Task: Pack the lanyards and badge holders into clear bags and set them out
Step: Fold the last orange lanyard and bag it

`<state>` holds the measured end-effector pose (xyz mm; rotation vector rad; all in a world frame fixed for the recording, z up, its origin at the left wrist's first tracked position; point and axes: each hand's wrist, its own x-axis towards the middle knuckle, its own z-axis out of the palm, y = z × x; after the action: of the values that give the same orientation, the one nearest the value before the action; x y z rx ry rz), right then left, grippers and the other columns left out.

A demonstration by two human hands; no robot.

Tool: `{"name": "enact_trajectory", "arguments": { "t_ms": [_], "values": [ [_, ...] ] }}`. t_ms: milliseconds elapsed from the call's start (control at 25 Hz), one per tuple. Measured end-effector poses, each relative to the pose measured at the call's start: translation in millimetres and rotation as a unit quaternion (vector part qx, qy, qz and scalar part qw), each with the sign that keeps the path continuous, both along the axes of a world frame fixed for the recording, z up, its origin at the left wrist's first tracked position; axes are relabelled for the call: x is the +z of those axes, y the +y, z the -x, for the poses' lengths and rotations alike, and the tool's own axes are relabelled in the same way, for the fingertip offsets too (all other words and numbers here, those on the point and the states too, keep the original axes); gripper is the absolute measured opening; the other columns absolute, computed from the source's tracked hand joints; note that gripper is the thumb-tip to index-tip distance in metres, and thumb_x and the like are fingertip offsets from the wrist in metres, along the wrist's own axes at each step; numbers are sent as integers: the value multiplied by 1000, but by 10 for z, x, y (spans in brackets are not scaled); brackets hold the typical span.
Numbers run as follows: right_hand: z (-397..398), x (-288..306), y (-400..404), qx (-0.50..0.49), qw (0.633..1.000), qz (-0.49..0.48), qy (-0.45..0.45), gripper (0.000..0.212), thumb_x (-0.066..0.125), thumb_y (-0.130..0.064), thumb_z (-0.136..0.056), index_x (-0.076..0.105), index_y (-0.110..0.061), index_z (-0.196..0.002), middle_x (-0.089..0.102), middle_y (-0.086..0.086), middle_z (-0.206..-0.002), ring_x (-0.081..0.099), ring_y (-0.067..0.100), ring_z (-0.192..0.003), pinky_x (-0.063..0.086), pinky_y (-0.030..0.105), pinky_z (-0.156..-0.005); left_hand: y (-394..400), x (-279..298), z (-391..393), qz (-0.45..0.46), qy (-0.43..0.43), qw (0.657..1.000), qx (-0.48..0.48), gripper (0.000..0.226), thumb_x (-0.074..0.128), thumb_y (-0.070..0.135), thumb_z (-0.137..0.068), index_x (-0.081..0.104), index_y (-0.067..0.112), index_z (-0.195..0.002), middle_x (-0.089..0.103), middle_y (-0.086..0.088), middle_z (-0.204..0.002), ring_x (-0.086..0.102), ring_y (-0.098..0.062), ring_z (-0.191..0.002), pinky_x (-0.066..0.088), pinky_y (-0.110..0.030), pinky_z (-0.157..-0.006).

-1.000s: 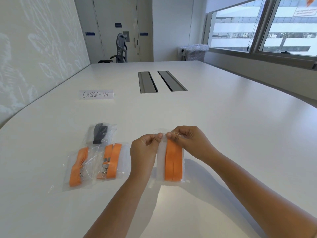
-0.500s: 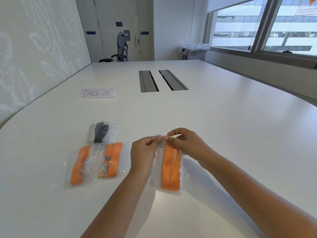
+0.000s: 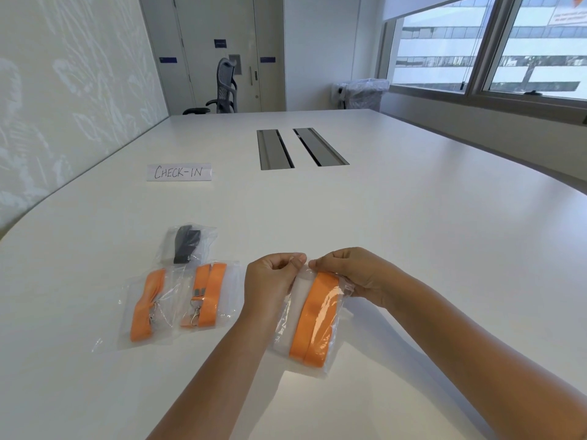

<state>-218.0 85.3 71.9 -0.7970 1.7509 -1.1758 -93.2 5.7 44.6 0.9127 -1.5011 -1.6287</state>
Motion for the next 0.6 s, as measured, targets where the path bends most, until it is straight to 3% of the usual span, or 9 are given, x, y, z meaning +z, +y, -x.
{"name": "enact_trajectory", "arguments": {
  "t_ms": [120, 240, 320, 440, 600],
  "values": [
    [5, 8, 4, -2, 999, 36, 25, 18, 74, -30, -77, 69, -13, -71, 65, 9, -75, 60, 18, -68, 54, 30, -76, -6, -2, -5, -24, -20, 999, -30, 42, 69, 32, -79, 66, -9, -86, 66, -20, -81, 58, -26, -73, 49, -39, -75],
    [3, 6, -7, 7, 998, 61, 31, 18, 74, -30, -77, 69, -13, -70, 66, 4, -70, 60, 12, -62, 53, 22, -65, 0, 7, -14, -10, -17, 999, -36, 41, 67, 30, -81, 64, -11, -85, 60, -18, -78, 53, -25, -73, 44, -37, -72],
    [0, 1, -8, 10, 998, 60, 21, 19, 73, -31, -77, 69, -15, -68, 66, 2, -68, 61, 12, -62, 53, 23, -66, -3, 6, -9, 11, -18, 999, -25, 44, 66, 29, -82, 61, -15, -86, 56, -18, -76, 49, -24, -72, 43, -34, -68],
    [7, -12, 11, 27, 997, 65, -14, 23, 70, -40, -77, 72, -17, -74, 67, 3, -72, 62, 16, -69, 55, 31, -76, 0, 16, -6, 41, -30, 999, 12, 41, 66, 29, -83, 62, -12, -81, 56, -18, -73, 49, -23, -69, 43, -35, -67],
    [35, -12, 3, -3, 996, 73, -59, 52, 63, -58, -64, 71, -18, -95, 72, 7, -96, 66, 20, -89, 54, 34, -85, -43, 51, -46, 46, -20, 994, 92, 36, 65, 28, -83, 55, 3, -60, 43, -11, -59, 38, -22, -60, 36, -31, -60]
  ]
}}
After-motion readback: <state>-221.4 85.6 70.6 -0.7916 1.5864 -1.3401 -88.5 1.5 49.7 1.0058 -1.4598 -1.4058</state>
